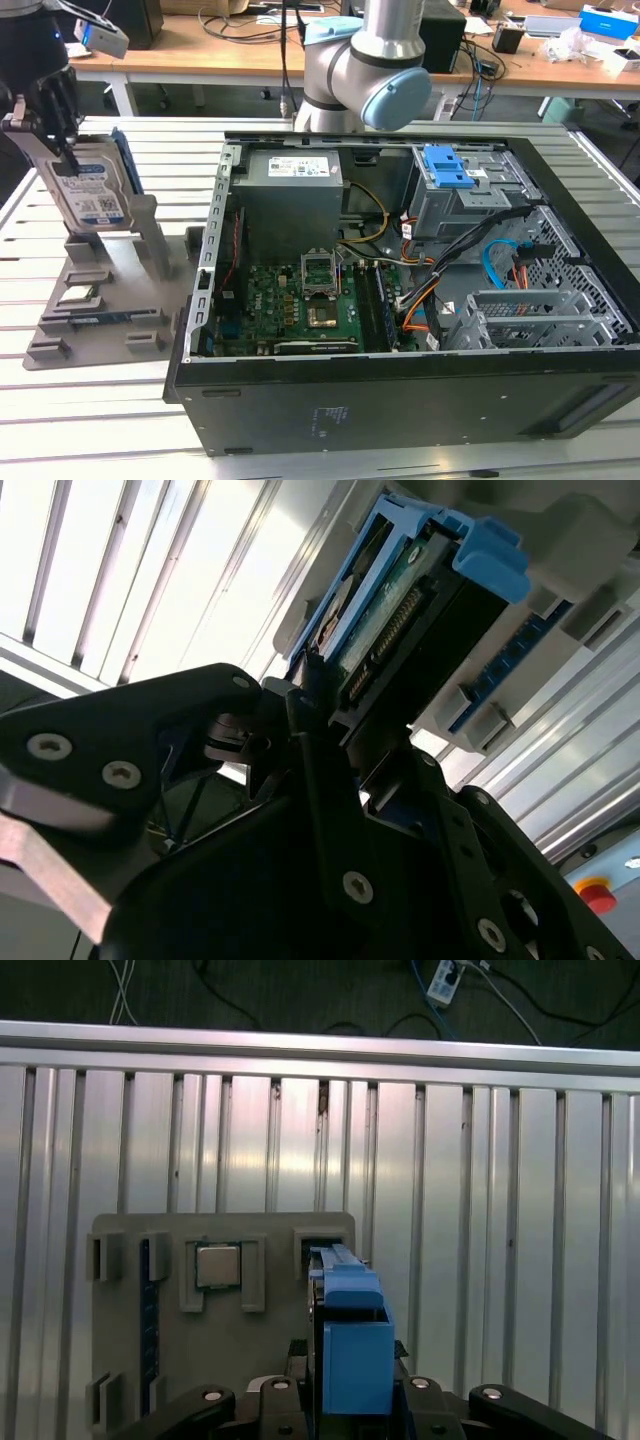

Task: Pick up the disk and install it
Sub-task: 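Pick up the disk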

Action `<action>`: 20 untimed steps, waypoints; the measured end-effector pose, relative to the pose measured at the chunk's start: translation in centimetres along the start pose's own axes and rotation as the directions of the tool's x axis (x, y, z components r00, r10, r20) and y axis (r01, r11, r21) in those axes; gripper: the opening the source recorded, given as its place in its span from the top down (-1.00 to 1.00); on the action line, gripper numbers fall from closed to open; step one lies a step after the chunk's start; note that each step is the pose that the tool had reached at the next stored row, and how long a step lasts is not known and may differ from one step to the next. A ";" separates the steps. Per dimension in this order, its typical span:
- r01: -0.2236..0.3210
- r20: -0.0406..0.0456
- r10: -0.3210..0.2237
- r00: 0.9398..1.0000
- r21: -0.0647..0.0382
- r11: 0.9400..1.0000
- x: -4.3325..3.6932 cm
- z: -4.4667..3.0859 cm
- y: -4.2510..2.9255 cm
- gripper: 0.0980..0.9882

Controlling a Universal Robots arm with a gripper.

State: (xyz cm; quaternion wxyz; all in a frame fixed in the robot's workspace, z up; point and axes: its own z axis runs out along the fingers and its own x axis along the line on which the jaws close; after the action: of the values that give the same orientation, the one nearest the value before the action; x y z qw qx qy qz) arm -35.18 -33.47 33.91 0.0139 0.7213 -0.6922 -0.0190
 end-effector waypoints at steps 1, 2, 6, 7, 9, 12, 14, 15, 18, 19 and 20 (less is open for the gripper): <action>0.000 0.000 0.000 1.000 0.000 1.000 -0.03 -0.14 0.00 0.40; 0.000 0.000 0.000 1.000 0.000 1.000 -0.06 -0.32 -0.01 0.40; 0.000 0.000 0.000 1.000 -0.001 1.000 -0.22 -1.16 -0.02 0.40; 0.000 0.000 0.000 1.000 -0.001 1.000 -0.25 -1.30 -0.03 0.40; 0.000 0.000 0.000 1.000 -0.001 1.000 -0.31 -1.67 -0.03 0.40; 0.000 0.000 0.000 1.000 -0.001 1.000 -0.42 -2.19 -0.05 0.40; 0.000 0.000 0.000 1.000 -0.002 1.000 -0.49 -2.54 -0.06 0.40; 0.000 0.000 0.000 1.000 -0.002 1.000 -0.52 -2.66 -0.07 0.40; 0.000 0.000 0.000 1.000 -0.002 1.000 -0.61 -3.18 -0.09 0.40; 0.000 0.000 0.000 1.000 -0.003 1.000 -0.66 -3.46 -0.11 0.40; 0.000 0.000 0.000 1.000 -0.003 1.000 -0.69 -3.62 -0.12 0.40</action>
State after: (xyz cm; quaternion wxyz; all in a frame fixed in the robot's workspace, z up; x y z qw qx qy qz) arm -34.92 -32.80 37.53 0.0149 0.7213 -0.6922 -0.0200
